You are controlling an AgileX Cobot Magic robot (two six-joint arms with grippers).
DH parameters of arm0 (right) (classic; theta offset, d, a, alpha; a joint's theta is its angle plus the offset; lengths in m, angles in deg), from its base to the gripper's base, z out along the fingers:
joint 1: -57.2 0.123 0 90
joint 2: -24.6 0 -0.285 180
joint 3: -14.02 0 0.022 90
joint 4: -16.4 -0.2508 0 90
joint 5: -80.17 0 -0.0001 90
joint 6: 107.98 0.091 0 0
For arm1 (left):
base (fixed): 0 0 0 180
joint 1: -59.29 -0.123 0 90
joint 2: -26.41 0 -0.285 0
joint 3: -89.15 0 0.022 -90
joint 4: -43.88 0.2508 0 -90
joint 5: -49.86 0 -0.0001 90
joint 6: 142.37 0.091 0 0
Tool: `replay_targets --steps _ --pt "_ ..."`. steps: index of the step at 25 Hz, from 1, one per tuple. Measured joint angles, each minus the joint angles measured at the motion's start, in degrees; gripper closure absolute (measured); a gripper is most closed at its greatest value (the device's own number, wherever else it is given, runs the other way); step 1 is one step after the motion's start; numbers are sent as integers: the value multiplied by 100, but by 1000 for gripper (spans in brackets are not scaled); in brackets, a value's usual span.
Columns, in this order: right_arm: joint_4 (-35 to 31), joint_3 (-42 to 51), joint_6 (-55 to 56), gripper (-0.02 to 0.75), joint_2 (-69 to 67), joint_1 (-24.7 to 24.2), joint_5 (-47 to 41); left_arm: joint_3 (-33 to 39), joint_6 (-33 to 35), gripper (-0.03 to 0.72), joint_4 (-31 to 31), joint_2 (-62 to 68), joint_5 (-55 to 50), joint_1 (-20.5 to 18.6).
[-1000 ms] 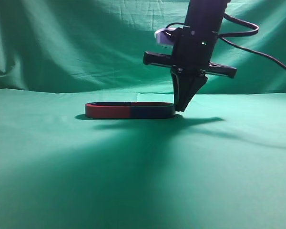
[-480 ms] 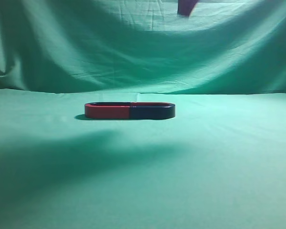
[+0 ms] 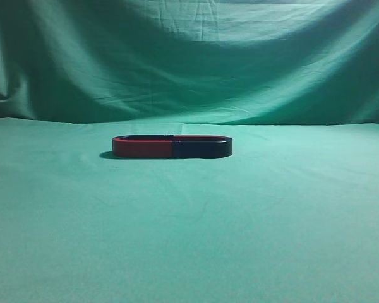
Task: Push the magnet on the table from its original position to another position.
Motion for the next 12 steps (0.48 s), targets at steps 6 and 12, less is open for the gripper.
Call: replay_targets --steps 6,12 --pt "8 1465 10 738 1715 0 -51 0 0 316 0 0 0 0" --pt "8 3023 10 738 3455 0 482 0 0 316 0 0 0 0"
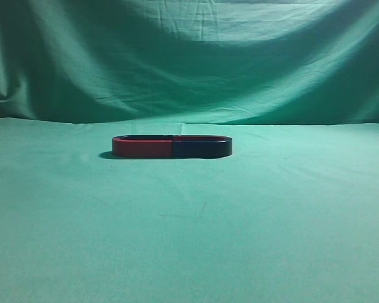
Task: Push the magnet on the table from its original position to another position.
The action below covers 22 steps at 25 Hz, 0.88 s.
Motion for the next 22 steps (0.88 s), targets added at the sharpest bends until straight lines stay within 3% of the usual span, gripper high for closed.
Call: replay_targets --steps 8,16,19,22 --pt "-21 1694 -333 738 2061 0 401 0 0 316 0 0 0 0" --pt "-120 2708 -419 738 3424 0 273 0 0 316 0 0 0 0" --pt "-57 3338 -433 738 3723 0 882 0 0 316 0 0 0 0" --pt "114 4079 -440 738 4047 0 2021 0 0 316 0 0 0 0"
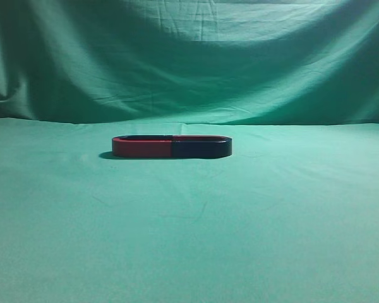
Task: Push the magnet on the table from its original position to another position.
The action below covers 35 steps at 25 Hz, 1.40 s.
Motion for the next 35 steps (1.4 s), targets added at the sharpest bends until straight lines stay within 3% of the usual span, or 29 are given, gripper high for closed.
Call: replay_targets --steps 4,7,14,35 --pt "124 1114 -5 738 518 -514 1628 0 0 316 0 0 0 0" --pt "129 1873 -5 738 779 -1195 2323 0 0 316 0 0 0 0" --pt "129 3076 -5 738 1122 -2170 2668 0 0 316 0 0 0 0" --pt "129 3423 -14 738 1148 -2240 2450 0 0 316 0 0 0 0"
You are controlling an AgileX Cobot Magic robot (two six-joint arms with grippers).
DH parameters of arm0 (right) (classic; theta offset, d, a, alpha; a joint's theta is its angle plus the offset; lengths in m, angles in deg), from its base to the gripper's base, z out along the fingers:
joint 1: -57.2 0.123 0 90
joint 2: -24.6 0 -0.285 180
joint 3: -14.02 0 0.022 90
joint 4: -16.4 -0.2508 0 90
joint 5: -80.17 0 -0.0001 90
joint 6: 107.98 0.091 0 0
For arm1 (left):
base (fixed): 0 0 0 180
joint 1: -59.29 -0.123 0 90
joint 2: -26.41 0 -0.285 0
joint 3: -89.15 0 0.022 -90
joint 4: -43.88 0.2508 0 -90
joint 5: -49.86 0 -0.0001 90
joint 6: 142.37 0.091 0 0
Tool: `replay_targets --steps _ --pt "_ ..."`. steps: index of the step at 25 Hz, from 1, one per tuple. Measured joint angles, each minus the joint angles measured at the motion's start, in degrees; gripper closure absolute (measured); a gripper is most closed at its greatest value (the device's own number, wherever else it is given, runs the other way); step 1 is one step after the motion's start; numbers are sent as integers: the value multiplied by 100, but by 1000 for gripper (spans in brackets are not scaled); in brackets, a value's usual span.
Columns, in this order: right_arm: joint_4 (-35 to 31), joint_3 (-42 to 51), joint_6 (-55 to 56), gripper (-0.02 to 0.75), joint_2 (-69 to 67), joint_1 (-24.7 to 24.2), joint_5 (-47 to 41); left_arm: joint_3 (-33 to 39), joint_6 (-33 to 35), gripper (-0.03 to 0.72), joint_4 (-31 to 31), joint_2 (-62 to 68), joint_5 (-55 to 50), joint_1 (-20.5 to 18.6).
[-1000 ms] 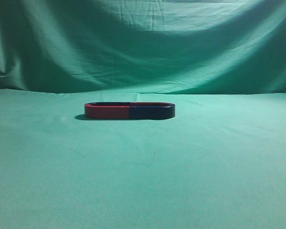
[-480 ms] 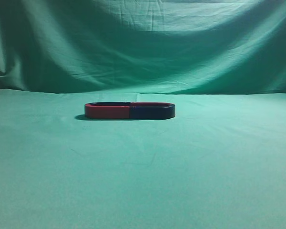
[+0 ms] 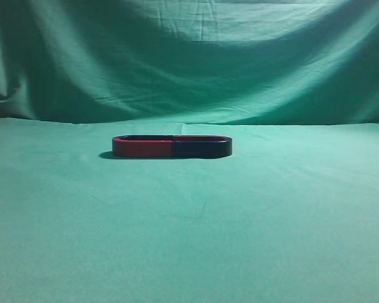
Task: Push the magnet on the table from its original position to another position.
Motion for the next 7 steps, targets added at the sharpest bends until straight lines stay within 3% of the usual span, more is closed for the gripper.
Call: replay_targets --steps 7 --pt "0 0 0 738 0 0 0 0 0 316 0 0 0 0"
